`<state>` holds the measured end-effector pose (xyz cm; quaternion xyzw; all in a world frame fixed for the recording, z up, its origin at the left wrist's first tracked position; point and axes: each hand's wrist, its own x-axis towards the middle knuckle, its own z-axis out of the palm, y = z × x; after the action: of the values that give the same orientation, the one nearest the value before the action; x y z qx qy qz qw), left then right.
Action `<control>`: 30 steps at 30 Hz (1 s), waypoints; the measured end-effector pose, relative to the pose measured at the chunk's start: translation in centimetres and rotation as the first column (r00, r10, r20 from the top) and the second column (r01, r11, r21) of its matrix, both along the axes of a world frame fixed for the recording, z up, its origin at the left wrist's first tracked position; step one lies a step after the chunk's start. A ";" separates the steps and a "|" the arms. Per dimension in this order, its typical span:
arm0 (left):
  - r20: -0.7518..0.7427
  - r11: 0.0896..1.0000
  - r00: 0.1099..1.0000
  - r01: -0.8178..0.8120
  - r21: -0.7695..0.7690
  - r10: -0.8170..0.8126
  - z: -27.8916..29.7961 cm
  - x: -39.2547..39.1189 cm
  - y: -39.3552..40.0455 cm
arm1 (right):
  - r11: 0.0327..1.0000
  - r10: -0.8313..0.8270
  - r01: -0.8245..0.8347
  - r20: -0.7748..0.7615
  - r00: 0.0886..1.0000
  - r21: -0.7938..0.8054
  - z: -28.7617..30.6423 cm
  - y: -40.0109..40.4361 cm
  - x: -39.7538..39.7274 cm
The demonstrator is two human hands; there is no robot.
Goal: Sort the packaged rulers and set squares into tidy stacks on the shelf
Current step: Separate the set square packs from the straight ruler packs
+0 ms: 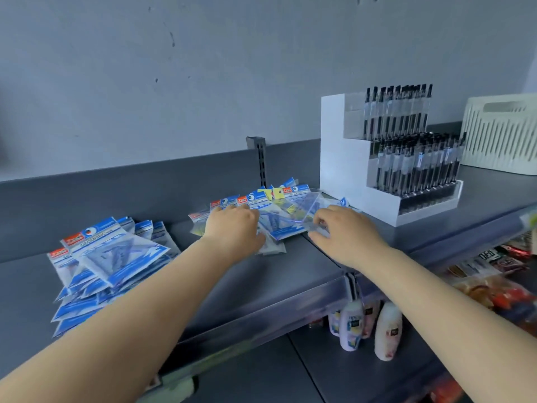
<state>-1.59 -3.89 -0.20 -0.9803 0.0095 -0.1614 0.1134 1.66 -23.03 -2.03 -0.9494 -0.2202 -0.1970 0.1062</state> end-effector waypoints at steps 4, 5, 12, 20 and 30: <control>-0.031 0.997 0.997 -0.067 0.026 0.068 0.0 3.2 0.3 | 0.995 0.015 -0.009 -0.071 0.997 0.095 1.1 0.8 4.0; -0.047 0.996 0.995 -0.087 0.016 0.087 -0.1 4.0 0.4 | 0.995 0.015 -0.005 -0.101 0.995 0.098 1.3 1.1 5.0; -0.234 0.961 0.953 -0.231 -0.154 0.192 -1.3 8.3 0.7 | 0.998 -0.047 0.054 -0.202 0.978 0.032 2.0 3.0 9.9; -0.298 0.865 0.919 -0.357 -0.353 0.258 -1.5 10.7 0.5 | 0.999 -0.042 0.039 -0.319 0.947 -0.016 0.8 2.9 13.0; -0.197 0.569 0.937 -0.332 -0.752 0.287 -0.7 10.7 1.8 | 0.979 0.080 0.046 -0.585 0.807 0.197 2.2 0.5 14.3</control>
<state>9.13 -2.05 -0.88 -0.9226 -0.2294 -0.1013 -0.2930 16.00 -22.52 0.13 -0.9457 -0.1639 0.0874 0.2666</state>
